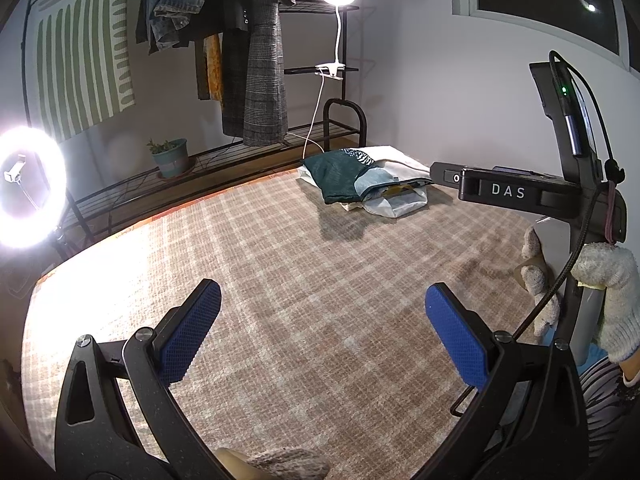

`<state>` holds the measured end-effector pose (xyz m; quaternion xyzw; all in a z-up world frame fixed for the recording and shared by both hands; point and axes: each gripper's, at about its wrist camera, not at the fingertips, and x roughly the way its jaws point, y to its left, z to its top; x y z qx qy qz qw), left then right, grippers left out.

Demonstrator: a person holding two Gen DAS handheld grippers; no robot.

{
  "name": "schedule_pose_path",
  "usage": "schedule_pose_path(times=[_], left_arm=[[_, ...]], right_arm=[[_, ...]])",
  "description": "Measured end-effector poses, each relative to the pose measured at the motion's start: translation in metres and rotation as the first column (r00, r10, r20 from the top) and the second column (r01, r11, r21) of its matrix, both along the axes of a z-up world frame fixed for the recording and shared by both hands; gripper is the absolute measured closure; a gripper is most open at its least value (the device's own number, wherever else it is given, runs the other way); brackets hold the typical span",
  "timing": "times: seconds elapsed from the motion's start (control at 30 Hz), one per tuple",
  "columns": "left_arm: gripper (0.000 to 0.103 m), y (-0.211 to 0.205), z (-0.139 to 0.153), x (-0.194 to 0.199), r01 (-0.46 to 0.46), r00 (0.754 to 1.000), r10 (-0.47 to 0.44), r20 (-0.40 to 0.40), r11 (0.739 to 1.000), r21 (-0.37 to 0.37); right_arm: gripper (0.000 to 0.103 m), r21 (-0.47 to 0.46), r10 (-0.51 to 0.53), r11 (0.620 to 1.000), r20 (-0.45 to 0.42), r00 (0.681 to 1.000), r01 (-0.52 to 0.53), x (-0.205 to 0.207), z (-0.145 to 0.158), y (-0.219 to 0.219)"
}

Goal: Fold small clothes

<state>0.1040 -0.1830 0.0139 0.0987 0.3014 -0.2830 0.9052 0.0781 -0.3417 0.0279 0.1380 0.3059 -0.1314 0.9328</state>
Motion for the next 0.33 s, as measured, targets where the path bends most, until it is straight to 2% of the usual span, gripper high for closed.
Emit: schedule_pose_path(times=[0.33], left_arm=[[0.000, 0.0052, 0.0045, -0.0005, -0.029, 0.999, 0.029, 0.030, 1.000, -0.012]], right_arm=[[0.000, -0.002, -0.004, 1.000, -0.001, 1.000, 0.004, -0.0003, -0.0003, 0.0009]])
